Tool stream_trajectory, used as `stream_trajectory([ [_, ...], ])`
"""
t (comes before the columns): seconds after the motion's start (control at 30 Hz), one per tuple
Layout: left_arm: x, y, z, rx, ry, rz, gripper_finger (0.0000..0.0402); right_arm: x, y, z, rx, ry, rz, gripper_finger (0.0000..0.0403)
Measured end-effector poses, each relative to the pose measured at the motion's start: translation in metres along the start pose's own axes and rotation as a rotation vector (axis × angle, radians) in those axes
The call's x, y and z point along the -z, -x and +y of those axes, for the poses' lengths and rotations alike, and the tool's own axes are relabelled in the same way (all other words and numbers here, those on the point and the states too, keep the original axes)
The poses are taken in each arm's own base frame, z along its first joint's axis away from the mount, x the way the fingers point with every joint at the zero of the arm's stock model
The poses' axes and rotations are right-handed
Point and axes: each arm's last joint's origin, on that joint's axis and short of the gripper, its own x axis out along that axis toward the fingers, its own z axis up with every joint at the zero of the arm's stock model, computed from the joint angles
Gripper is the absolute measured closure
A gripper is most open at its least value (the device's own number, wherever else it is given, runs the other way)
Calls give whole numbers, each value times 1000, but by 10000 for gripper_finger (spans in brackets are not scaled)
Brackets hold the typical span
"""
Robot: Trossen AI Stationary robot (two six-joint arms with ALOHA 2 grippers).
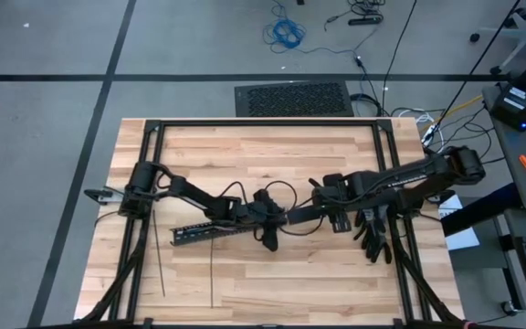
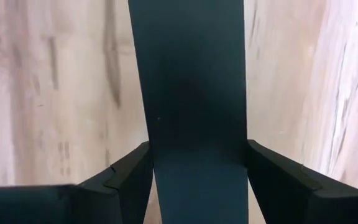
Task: Ziptie cables
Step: Close the black cable duct with the cable duct cover
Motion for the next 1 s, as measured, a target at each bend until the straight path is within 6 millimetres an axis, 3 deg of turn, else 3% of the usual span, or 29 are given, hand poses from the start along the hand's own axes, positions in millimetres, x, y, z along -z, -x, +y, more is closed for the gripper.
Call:
stream_trajectory([
  [0.37, 6, 3, -8, -18, -28, 54, 172, -2, -9, -21, 10, -52, 32, 175],
  [1.0, 6, 1, 3, -50, -49, 69, 173, -5, -5, -20, -24, -48, 55, 175],
])
